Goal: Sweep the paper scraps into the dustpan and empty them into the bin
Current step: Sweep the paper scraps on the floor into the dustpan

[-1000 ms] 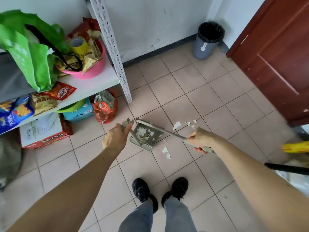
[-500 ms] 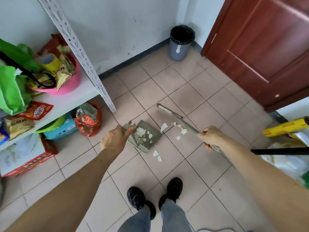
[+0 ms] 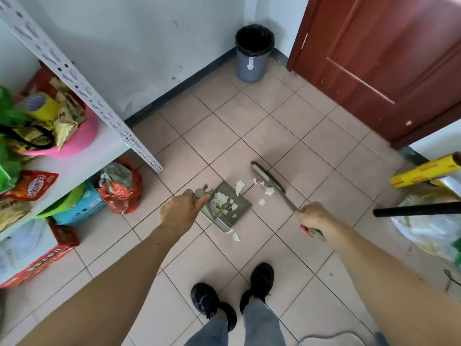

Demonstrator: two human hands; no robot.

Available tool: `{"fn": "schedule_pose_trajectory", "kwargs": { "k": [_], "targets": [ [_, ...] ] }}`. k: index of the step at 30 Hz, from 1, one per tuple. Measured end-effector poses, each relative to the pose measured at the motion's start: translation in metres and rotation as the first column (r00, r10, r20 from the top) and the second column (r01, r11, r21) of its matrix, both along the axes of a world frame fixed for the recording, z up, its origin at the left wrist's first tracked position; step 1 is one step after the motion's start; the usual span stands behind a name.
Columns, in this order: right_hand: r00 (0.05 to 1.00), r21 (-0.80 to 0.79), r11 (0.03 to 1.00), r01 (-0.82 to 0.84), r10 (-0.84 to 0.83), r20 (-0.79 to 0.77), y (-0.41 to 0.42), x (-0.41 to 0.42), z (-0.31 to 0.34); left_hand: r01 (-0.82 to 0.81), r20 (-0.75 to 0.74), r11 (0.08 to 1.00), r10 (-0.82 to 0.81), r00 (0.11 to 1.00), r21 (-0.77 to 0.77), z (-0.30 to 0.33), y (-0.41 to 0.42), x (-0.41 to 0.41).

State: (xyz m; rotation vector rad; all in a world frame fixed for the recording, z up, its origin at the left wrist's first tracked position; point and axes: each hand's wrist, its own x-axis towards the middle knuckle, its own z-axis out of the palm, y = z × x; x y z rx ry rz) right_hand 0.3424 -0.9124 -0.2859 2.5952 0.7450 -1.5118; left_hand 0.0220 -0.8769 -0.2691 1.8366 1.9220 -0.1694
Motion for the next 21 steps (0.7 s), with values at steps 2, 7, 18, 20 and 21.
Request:
{"fn": "schedule_pose_trajectory", "kwargs": {
  "k": [2,7,18,20,21],
  "targets": [
    [0.998,0.006,1.0,-0.005,0.006,-0.07,0.002,-0.009,0.003,0.007,-0.016,1.0,-0.007,1.0,-0.005,-0.001,0.002,0.016],
    [0.971,-0.016,1.0,-0.003,-0.001,-0.241,0.02,-0.011,0.044,0.01,0.0,1.0,-0.01,1.0,-0.001,-0.001,0.014,0.046],
    [0.976,0.068,0.996,0.049,-0.034,-0.214,0.013,0.017,0.074,-0.08,0.065,0.997,0.078,0.995,0.024,0.002,0.005,0.054],
    [0.987,0.102,0.994,0.036,-0.02,-0.162,0.01,0.014,0.061,-0.1,0.055,0.994,0.098,0.994,0.033,0.005,0.001,0.048],
    [0.991,0.112,0.993,0.021,-0.006,-0.13,0.009,0.011,0.053,-0.115,0.054,0.993,0.113,0.992,0.037,0.005,-0.002,0.044]
  ]
}}
